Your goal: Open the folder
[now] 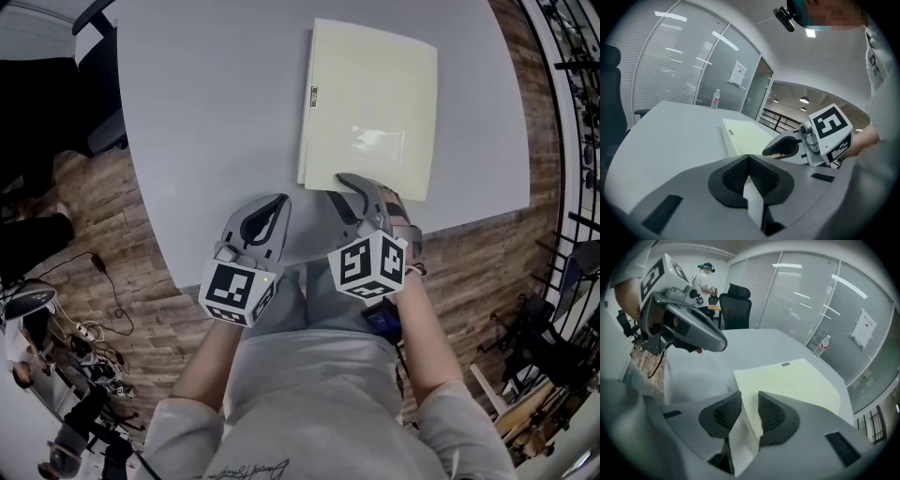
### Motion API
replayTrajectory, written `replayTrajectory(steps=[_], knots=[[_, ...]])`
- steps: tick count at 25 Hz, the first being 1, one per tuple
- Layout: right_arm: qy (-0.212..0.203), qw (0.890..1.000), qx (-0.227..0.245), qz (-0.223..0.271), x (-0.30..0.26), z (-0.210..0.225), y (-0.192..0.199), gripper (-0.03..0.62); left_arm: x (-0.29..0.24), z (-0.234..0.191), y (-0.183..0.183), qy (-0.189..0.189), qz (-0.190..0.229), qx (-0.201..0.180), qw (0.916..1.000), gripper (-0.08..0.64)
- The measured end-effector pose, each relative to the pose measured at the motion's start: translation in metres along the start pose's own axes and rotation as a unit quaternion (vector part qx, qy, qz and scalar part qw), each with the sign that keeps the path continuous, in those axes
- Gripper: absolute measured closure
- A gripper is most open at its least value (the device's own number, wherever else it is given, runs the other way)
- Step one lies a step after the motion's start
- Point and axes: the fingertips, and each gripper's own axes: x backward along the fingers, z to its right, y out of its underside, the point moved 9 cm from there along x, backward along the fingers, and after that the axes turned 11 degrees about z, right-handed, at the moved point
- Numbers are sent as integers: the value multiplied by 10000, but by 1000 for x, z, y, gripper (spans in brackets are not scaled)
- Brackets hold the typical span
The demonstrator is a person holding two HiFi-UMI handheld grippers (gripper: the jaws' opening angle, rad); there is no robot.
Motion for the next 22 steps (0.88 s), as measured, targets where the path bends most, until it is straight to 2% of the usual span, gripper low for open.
replayTrajectory(steps=[3, 9, 17, 22], knots=[[51, 9998, -72, 200, 5, -1, -1, 493, -5, -1, 3, 28, -43, -29, 10000, 551], [414, 9971, -93, 627, 15, -3, -6, 549, -23, -3, 14, 159, -239, -117, 9995, 551], [579, 9957, -21, 726, 17, -6, -6, 559, -58, 1, 15, 222, -198, -175, 9994, 551], [738, 9928, -246, 914, 20, -2, -8, 561, -67, -2, 17, 186, -171, -237, 9994, 551]])
